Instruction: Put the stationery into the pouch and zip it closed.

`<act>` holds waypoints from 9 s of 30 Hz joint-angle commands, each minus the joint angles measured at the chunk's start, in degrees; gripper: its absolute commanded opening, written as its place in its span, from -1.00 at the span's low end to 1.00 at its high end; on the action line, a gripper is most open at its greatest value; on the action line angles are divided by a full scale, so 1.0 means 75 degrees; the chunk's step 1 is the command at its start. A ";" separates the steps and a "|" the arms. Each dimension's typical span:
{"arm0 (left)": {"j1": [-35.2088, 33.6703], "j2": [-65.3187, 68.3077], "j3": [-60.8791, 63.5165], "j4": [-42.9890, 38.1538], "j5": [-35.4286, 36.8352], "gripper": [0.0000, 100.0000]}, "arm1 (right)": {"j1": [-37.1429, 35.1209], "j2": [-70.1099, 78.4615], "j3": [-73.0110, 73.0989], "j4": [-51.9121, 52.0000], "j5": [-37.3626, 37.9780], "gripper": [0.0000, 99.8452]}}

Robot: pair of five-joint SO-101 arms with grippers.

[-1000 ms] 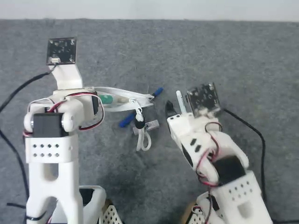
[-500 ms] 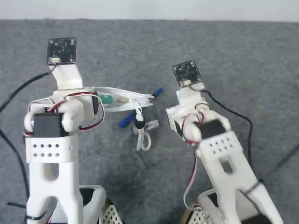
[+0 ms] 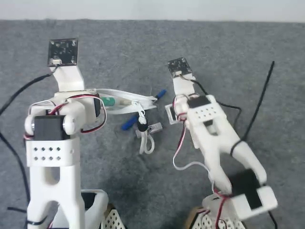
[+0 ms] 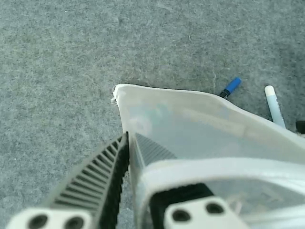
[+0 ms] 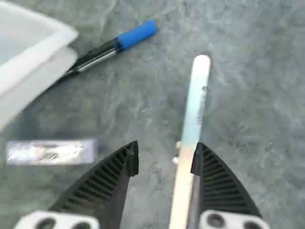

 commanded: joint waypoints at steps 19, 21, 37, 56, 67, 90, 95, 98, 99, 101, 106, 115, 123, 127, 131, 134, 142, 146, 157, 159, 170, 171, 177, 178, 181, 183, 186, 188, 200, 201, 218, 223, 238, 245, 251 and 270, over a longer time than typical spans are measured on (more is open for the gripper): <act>-0.0023 -0.0070 0.0018 -0.0270 0.0070 -0.98 | 0.0651 0.2421 -0.2168 0.0053 0.0610 -0.73; -0.0023 -0.0070 0.0018 -0.0270 0.0070 -0.98 | 0.0651 0.2467 -0.2168 0.0041 0.0610 -0.83; -0.0023 -0.0070 0.0029 -0.0270 0.0070 -0.98 | 0.0662 0.2444 -0.2168 0.0815 0.0668 -0.99; -0.0023 -0.0059 0.0029 -0.0270 0.0070 -0.98 | 0.0592 0.0733 -0.2133 0.2643 0.0727 -0.99; -0.0023 -0.0047 0.0029 -0.0270 0.0082 -0.98 | 0.0217 -0.0768 -0.2122 0.4038 0.0727 -0.99; -0.0023 -0.0035 0.0029 -0.0258 0.0082 -0.98 | -0.1495 -0.5808 0.0551 0.3475 0.0645 -0.99; -0.0023 -0.0035 0.0029 -0.0258 0.0082 -0.98 | -0.1776 -0.6593 0.0996 0.3218 0.0645 -0.99; -0.0023 -0.0035 0.0029 -0.0258 0.0082 -0.98 | -0.1799 -0.6992 0.1067 0.3194 0.0527 -0.99; -0.0023 -0.0035 0.0029 -0.0258 0.0082 -0.98 | -0.1799 -0.7121 0.1067 0.3206 0.0340 -0.99; -0.0023 -0.0035 0.0029 -0.0258 0.0082 -0.98 | -0.1799 -0.7402 0.1067 0.3229 -0.0117 -0.99; -0.0023 -0.0023 0.0029 -0.0246 0.0082 -0.98 | -0.2057 -0.8176 0.1078 0.3241 -0.0598 -0.99; -0.0363 -0.0035 0.0029 -0.0258 0.0082 -0.98 | -0.2983 -0.9465 0.1078 0.2960 -0.1336 -0.99; -0.0352 -0.0059 0.0029 -0.0258 0.0082 -0.98 | -0.3487 -0.9864 0.1090 0.1999 -0.1418 -0.99; -0.0352 -0.0070 0.0029 -0.0246 0.0094 -0.98 | -0.3522 -0.9922 0.1383 0.1354 -0.1418 -0.99; -0.0352 -0.0070 0.0041 -0.0246 0.0094 -0.98 | -0.3522 -0.9934 0.2016 0.0111 -0.1395 -0.99; -0.0340 -0.0070 0.0041 -0.0234 0.0094 -0.98 | -0.3522 -0.9934 0.2344 -0.0779 -0.1371 -0.99; -0.0328 -0.0070 0.0100 -0.0258 0.0094 -0.98 | -0.3522 -0.9911 0.2403 -0.1788 -0.1371 -0.99; -0.0328 -0.0070 0.0100 -0.0258 0.0094 -0.98 | -0.3522 -0.9852 0.2415 -0.2444 -0.1371 -0.99; -0.0047 -0.0070 0.0111 -0.0258 0.0094 -0.98 | -0.3499 -0.9840 0.2884 -0.5023 -0.1371 -0.99; -0.0047 -0.0070 0.0111 -0.0258 0.0094 -0.98 | -0.3487 -0.9840 0.3294 -0.5761 -0.1360 -0.99; -0.0047 -0.0070 0.0111 -0.0258 0.0094 -0.98 | -0.3475 -0.9653 0.4466 -0.8211 -0.0926 -0.99; -0.0047 -0.0070 0.0111 -0.0258 0.0094 -0.98 | -0.3475 -0.9500 0.4466 -0.8316 -0.0821 -0.99; -0.0047 -0.0070 0.0111 -0.0258 0.0094 -0.98 | -0.3487 -0.8434 0.4923 -1.0040 -0.0023 -0.99; -0.0047 -0.0070 0.0111 -0.0258 0.0094 -0.98 | -0.3487 -0.8258 0.4993 -1.0297 0.0094 -0.99; -0.0047 -0.0070 0.0111 -0.0258 0.0094 -0.98 | -0.3475 -0.7812 0.5134 -1.0778 0.0281 -0.99; -0.0047 -0.0070 0.0111 -0.0258 0.0094 -0.98 | -0.3475 -0.7543 0.5169 -1.0930 0.0328 -0.99; -0.0059 -0.0070 0.0111 -0.0258 0.0094 -0.98 | -0.3475 -0.7156 0.5181 -1.1083 0.0328 -0.99; -0.0059 -0.0070 0.0111 -0.0258 0.0094 -0.98 | -0.3475 -0.6922 0.5181 -1.1083 0.0328 -0.99; -0.0047 -0.0070 0.0111 -0.0258 0.0094 -0.98 | -0.3522 -0.6605 0.5251 -0.9875 0.0656 -0.64; -0.0047 -0.0070 0.0111 -0.0270 0.0094 -0.98 | -0.3522 -0.6617 0.5251 -0.9829 0.0656 -0.65; -0.0059 -0.0035 0.0123 -0.0328 0.0094 -0.98 | -0.3604 -0.9758 0.5216 -0.6359 0.0176 -0.72; -0.0082 -0.0035 0.0123 -0.0328 0.0094 -0.98 | -0.3604 -1.0133 0.5146 -0.5456 0.0012 -0.72; -0.0082 -0.0035 0.0123 -0.0316 0.0094 -0.98 | -0.3651 -1.0122 0.4712 -0.3628 -0.0891 -0.72; -0.0094 -0.0047 0.0123 -0.0316 0.0094 -0.98 | -0.3651 -1.0098 0.4829 -0.4050 -0.1383 -0.72; -0.0094 -0.0035 0.0123 -0.0316 0.0094 -0.98 | -0.3651 -0.9137 0.4864 -0.4812 -0.1453 -0.72; -0.0094 -0.0059 0.0123 -0.0316 0.0082 -0.98 | -0.3581 -0.8727 0.2520 -0.2784 -0.0738 -0.99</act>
